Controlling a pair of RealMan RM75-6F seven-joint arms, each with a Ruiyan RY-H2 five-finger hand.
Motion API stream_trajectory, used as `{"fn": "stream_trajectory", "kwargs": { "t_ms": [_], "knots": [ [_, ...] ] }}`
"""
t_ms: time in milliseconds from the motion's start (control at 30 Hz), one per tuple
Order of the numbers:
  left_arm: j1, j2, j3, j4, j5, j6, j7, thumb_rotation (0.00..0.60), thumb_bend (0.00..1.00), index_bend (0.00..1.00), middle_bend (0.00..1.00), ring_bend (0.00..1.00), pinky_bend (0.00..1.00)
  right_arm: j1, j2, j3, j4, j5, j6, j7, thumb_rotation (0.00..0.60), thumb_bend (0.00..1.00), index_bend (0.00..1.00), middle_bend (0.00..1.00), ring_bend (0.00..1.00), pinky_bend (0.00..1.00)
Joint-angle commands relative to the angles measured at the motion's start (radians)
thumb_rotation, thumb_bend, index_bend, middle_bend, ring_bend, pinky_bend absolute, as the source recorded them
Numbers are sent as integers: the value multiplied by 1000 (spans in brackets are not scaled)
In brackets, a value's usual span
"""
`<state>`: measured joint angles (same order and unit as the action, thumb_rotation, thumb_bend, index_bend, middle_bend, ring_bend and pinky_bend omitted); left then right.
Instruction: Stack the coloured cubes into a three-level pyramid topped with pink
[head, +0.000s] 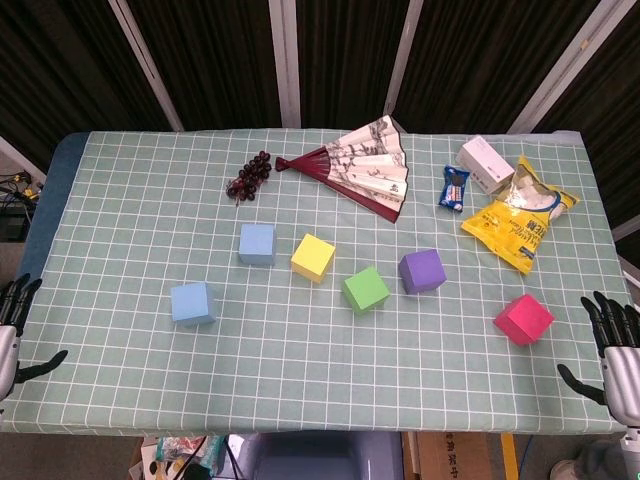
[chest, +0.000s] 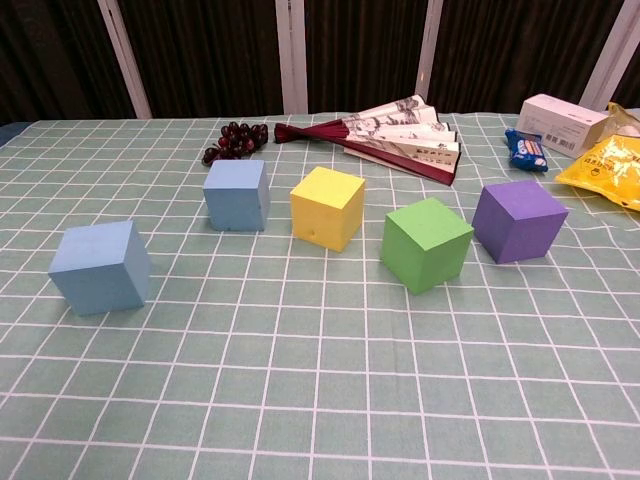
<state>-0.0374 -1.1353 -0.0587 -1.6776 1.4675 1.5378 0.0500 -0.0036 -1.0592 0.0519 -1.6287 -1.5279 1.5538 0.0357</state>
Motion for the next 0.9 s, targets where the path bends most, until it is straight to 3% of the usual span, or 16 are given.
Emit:
{"fn": "stream_trajectory", "kwargs": {
  "t_ms": [33, 900],
  "knots": [
    [0, 0, 0, 1, 0, 0, 1, 600, 91, 0, 0, 0, 0, 0, 0, 0, -1, 1, -1, 1, 600, 236, 0, 0, 0, 0],
    [-4, 0, 1, -1, -3, -9, 13, 600, 91, 0, 0, 0, 0, 4, -15, 2, 12, -13, 7, 3, 600, 237, 0, 0, 0, 0]
  ]
}}
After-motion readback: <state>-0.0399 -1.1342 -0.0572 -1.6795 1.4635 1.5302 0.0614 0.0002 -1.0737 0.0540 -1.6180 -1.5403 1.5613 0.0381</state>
